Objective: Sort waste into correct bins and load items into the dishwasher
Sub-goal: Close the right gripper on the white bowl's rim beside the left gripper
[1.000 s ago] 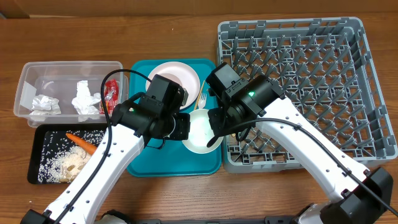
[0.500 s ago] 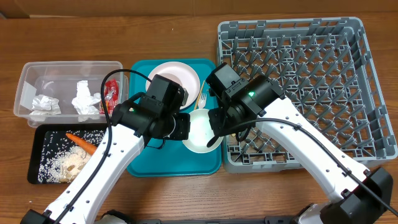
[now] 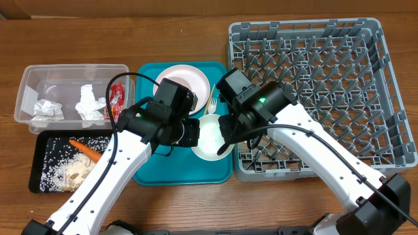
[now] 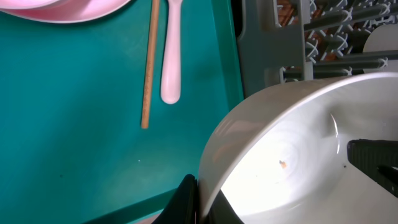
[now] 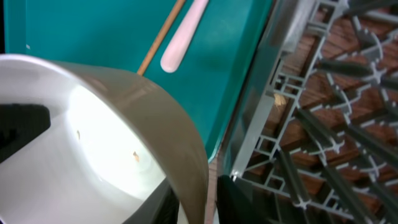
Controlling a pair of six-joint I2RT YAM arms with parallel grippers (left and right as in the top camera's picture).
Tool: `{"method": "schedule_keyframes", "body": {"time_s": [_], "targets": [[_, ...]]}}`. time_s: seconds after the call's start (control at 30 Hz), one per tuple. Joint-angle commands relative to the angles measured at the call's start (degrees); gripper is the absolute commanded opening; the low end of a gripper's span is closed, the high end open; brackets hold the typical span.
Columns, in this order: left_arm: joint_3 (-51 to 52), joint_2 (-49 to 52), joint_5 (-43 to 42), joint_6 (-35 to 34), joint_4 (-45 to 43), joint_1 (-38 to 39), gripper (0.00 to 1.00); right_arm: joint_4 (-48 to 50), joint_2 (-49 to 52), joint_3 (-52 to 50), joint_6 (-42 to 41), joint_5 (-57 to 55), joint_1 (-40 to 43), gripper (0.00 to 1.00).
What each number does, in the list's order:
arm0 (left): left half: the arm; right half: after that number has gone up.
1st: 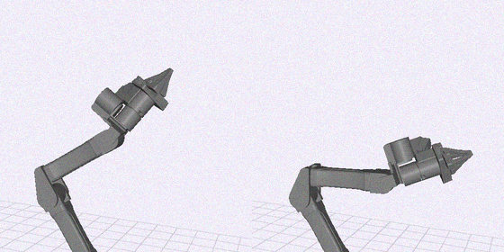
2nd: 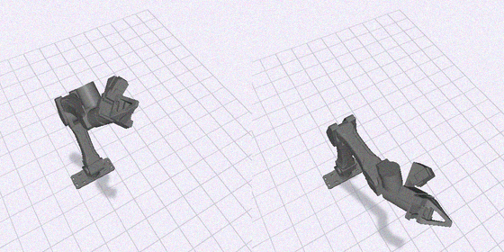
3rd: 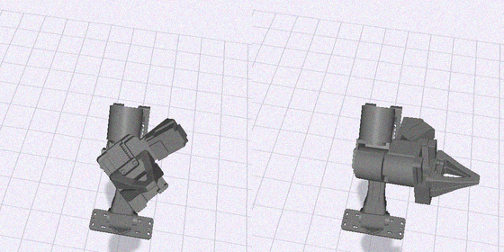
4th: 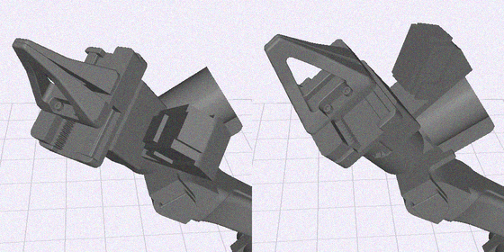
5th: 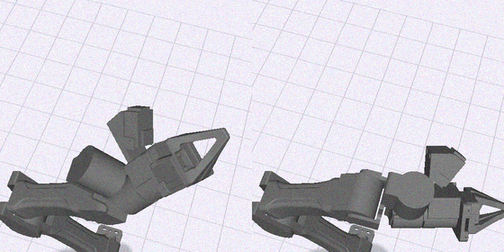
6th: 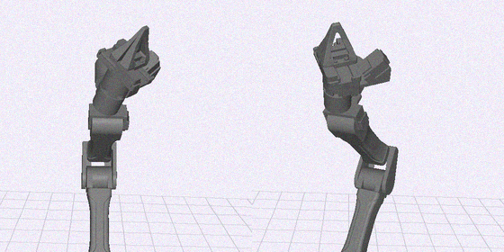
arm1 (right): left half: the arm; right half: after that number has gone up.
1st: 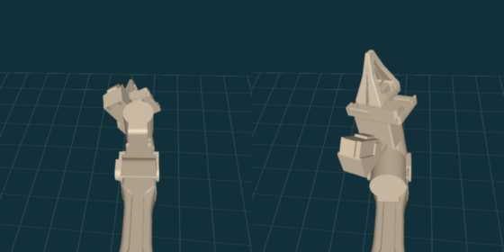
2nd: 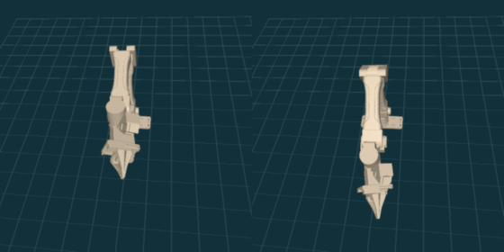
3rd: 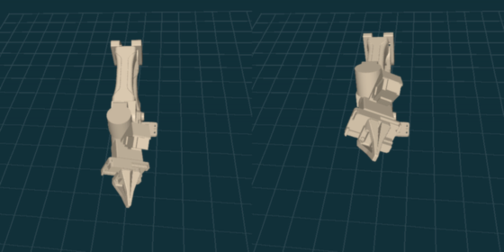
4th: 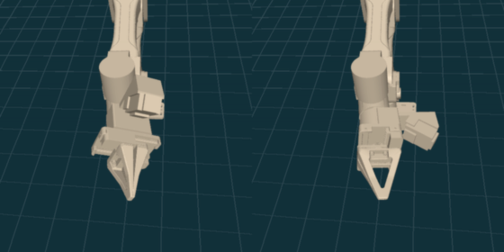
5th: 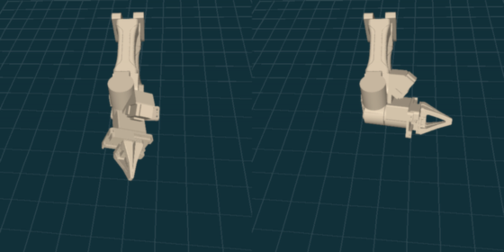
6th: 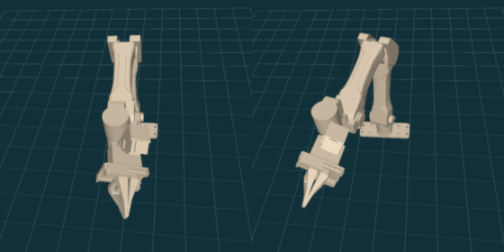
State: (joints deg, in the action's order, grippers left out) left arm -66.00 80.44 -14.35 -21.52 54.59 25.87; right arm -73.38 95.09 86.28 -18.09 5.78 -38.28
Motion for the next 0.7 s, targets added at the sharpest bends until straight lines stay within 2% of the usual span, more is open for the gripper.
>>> {"method": "schedule_keyframes", "body": {"time_s": [0.0, 0.1, 0.23, 0.33, 0.4, 0.47, 0.53, 0.67], "targets": [[-1.14, -0.94, -0.31, -0.81, -0.22, 0.20, 0.07, -0.22, 0.17, 3.34, -0.15, 0.24, -0.22, 0.25], [-1.14, -0.94, -0.31, -0.81, -0.22, 0.20, 0.07, -0.42, 0.17, 4.50, -0.15, 0.24, -0.22, 0.24], [-1.14, -0.94, -0.28, -0.79, -0.20, 0.20, 0.07, -0.63, 0.17, 4.50, -0.13, 0.20, -0.22, 0.14], [-1.14, -0.94, -0.28, -0.79, -0.24, 0.20, 0.06, -0.63, 0.17, 4.50, -0.15, 0.22, -0.22, 0.12], [-1.14, -0.94, -0.28, -0.79, -0.24, 0.20, 0.07, -0.68, 0.17, 4.48, -0.15, 0.24, -0.22, 0.15], [-1.14, -0.94, -0.31, -0.79, -0.24, 0.20, 0.07, -0.63, 0.17, 4.44, -0.15, 0.24, -0.24, 0.27], [-1.14, -0.94, -0.31, -0.79, -0.24, 0.20, 0.07, -0.31, 0.20, 4.04, -0.15, 0.22, -0.24, 0.31], [-1.14, -0.94, -0.31, -0.79, -0.24, 0.20, 0.07, -0.17, 0.24, 2.99, -0.13, 0.15, -0.24, 0.31]]}}
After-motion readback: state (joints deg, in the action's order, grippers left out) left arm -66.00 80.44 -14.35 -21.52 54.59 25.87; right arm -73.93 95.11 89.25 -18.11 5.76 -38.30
